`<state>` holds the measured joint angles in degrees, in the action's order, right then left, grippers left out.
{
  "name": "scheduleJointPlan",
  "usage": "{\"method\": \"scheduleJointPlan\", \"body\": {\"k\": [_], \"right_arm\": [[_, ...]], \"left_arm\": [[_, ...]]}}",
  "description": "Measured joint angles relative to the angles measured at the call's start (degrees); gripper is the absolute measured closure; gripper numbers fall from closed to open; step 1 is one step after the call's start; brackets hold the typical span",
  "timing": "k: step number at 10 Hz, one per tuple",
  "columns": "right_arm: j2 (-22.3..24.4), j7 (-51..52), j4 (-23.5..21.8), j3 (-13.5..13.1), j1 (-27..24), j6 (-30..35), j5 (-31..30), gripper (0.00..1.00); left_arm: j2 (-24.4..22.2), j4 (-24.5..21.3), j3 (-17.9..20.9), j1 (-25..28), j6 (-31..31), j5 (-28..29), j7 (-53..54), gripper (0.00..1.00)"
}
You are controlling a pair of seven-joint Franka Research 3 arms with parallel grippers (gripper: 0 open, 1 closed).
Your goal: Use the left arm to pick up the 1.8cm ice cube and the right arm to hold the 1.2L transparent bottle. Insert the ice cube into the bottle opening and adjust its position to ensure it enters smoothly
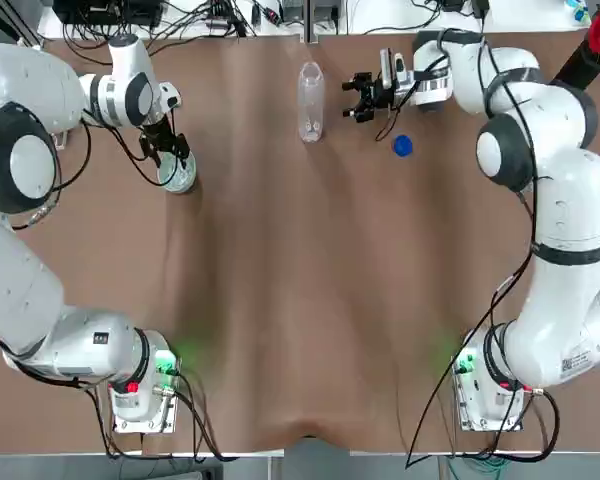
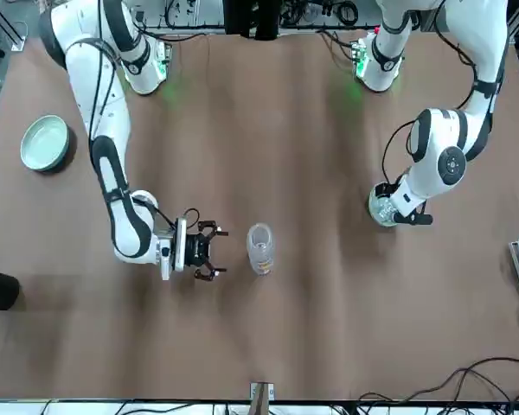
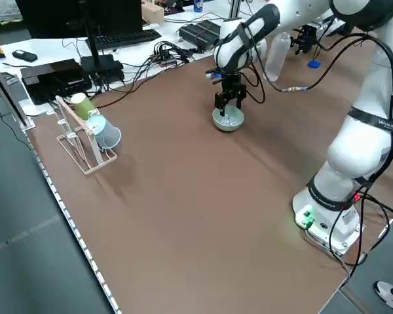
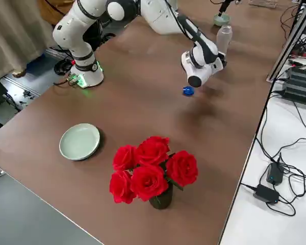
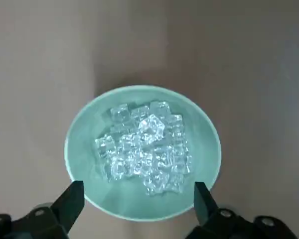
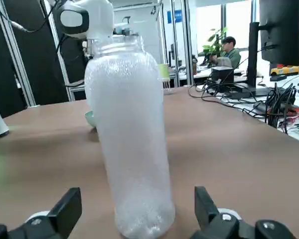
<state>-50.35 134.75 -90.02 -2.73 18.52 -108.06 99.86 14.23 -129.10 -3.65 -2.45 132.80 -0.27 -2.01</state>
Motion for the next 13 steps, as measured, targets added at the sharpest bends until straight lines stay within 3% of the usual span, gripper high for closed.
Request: {"method": "scheduleJointPlan", "body": {"k": [8,13], "right_arm": [[-3.34,4.71,0.57,0.00,5.57,-0.08,11.20,0.00],[-3.94,5.45,1.00,-0.39,6.92,-1.27,12.51,0.00]], "left_arm": [[6.00,-0.03,-0.02,-0.09,6.36,0.00,-0.01,0.00],[8.13,0.02,0.02,-0.16,9.13,0.00,-0.14,0.02]]}}
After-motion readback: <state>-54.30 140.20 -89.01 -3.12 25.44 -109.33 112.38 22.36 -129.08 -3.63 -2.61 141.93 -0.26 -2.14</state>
